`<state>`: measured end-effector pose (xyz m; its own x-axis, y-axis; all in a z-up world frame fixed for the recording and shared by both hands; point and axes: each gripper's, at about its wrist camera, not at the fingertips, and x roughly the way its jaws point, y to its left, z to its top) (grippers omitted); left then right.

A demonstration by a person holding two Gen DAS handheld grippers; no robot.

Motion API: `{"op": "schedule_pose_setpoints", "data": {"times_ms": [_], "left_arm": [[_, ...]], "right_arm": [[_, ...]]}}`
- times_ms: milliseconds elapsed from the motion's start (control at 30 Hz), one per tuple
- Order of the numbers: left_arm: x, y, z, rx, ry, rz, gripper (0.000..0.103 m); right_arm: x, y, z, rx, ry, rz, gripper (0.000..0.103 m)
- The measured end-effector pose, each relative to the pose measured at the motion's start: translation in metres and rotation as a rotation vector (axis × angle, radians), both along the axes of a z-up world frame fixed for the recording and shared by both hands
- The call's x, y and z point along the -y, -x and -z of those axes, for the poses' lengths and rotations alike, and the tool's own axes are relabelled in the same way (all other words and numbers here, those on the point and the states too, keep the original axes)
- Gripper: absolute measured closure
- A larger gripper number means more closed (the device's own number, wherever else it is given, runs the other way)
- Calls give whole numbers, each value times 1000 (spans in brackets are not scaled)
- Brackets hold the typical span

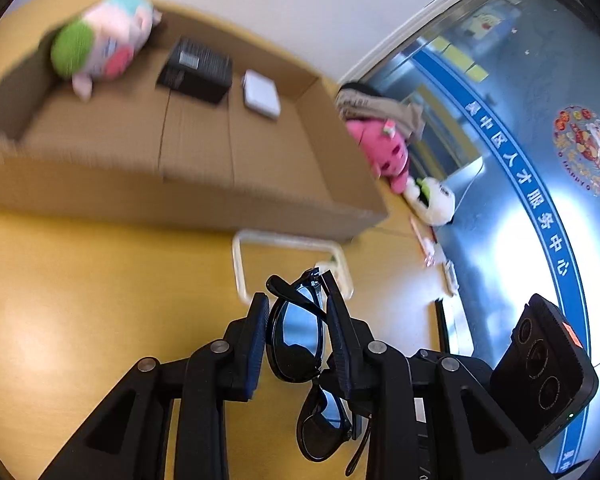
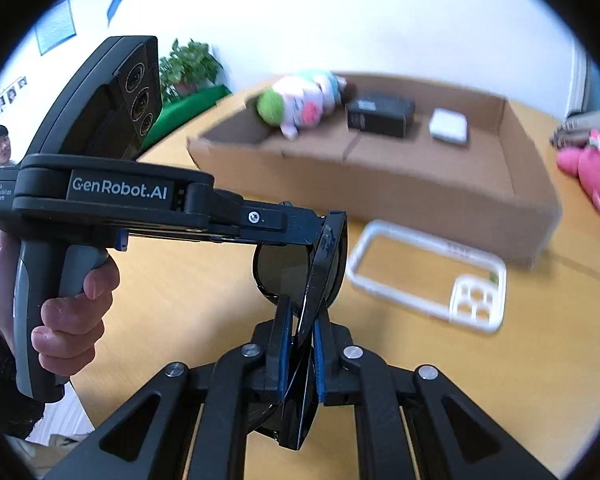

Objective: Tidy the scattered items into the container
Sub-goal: 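Lift the sunglasses with the left gripper toward the cardboard box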

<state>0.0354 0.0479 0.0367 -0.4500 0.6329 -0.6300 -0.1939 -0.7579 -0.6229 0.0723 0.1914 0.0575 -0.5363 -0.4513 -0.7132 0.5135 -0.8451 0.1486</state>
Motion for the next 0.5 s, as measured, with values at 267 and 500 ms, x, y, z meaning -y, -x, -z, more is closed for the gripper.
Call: {"op": "schedule_pose_setpoints", "data": {"times_ms": [267, 500], "left_arm": [[40, 31, -73, -149, 35, -27, 72], [71, 70, -121, -233, 93, -46, 72]], "right_arm": [[33, 37, -63, -144, 8, -31, 94], [60, 83, -102, -192, 62, -40, 94]]}}
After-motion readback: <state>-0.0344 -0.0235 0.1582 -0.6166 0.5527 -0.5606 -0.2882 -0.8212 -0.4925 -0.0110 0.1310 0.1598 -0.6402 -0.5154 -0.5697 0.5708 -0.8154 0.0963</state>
